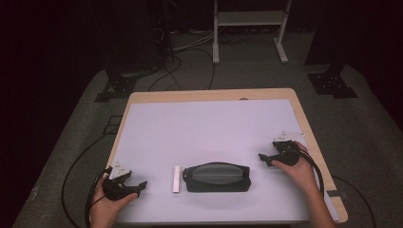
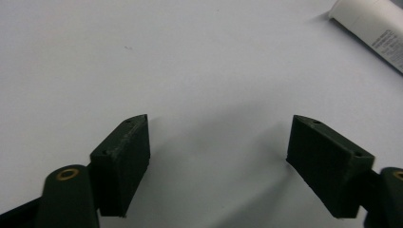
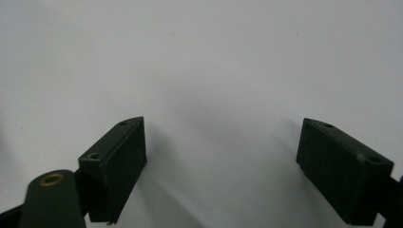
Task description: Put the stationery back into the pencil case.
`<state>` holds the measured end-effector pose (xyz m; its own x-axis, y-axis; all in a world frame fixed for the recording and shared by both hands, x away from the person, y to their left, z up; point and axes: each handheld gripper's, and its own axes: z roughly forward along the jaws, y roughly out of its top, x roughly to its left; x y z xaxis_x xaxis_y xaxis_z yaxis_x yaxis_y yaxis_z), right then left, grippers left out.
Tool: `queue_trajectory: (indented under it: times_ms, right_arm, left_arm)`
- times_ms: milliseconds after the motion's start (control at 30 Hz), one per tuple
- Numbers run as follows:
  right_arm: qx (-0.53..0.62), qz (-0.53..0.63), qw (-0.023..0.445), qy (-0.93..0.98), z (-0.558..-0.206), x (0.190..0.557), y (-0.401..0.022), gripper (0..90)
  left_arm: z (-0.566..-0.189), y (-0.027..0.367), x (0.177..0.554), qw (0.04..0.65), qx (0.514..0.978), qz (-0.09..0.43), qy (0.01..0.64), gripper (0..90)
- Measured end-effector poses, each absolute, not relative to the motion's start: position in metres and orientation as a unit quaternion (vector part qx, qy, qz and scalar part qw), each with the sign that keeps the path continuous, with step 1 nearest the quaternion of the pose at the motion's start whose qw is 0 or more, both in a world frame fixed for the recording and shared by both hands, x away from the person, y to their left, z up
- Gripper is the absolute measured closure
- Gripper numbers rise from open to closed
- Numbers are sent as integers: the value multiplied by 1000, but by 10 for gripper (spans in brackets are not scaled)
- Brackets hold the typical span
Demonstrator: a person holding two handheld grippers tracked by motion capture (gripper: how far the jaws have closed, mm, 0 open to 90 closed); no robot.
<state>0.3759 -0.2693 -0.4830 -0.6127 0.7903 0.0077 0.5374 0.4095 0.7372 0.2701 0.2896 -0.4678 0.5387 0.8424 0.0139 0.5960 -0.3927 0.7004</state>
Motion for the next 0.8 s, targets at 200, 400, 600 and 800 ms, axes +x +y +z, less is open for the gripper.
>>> queue_trajectory:
  times_ms: [200,400,600,800]
  right_arm:
    - [405,363,174,821,-483,376,-269,158]
    - [405,364,174,821,-483,376,-269,158]
    - [406,364,173,820,-483,376,-269,158]
    - [406,364,172,820,-483,376,-269,158]
  left_arm:
    - [-461,282,267,328,813,174,448,332]
    - [-452,274,264,336,808,165,455,330]
    - [-443,261,262,343,809,164,449,306]
    - [-438,246,262,353,812,160,437,289]
